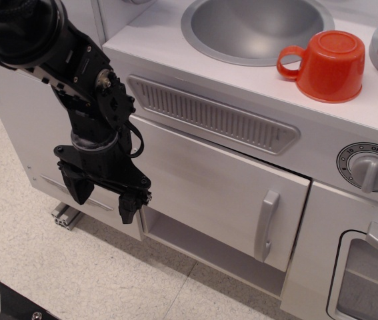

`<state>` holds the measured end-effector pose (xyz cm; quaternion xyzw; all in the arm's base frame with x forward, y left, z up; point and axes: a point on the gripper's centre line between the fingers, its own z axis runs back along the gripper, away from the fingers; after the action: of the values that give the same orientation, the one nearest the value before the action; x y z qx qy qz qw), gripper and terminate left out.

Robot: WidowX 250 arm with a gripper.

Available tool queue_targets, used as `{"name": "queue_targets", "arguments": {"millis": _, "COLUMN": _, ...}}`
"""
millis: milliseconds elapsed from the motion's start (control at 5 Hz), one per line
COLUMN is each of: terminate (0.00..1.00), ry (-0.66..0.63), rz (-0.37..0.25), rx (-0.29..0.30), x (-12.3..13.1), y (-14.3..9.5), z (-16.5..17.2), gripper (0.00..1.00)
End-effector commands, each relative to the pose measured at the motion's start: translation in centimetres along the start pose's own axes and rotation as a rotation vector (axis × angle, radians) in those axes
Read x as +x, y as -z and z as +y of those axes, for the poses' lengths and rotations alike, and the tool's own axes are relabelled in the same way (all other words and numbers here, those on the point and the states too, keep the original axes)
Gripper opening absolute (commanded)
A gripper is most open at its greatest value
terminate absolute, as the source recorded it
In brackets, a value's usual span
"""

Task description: Open cabinet

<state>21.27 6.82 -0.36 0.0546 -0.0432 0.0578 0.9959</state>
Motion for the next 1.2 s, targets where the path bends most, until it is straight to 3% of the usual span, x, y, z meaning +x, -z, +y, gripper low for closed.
{"name": "queue_targets", "arguments": {"millis": 0, "terminate": 0.00, "ry": 0.000, "rz": 0.000, "rx": 0.000, "x": 0.0, "y": 0.0, "z": 0.0, "gripper": 1.00}}
{"name": "queue_targets", "arguments": {"millis": 200, "terminate": 0.00, "ry": 0.029, "rz": -0.049, "rx": -0.038, "x": 1.1, "y": 0.8, "z": -3.1, "gripper": 1.00}}
{"name": "queue_targets", "arguments": {"millis": 400, "terminate": 0.00, "ry": 0.037, "rz": -0.115, "rx": -0.092, "x": 2.1, "y": 0.1, "z": -6.7, "gripper": 1.00}}
{"name": "queue_targets", "arguments": {"millis": 1000, "terminate": 0.00, "ry": 0.056, "rz": -0.181, "rx": -0.158, "x": 3.4, "y": -0.2, "z": -13.6, "gripper": 1.00}}
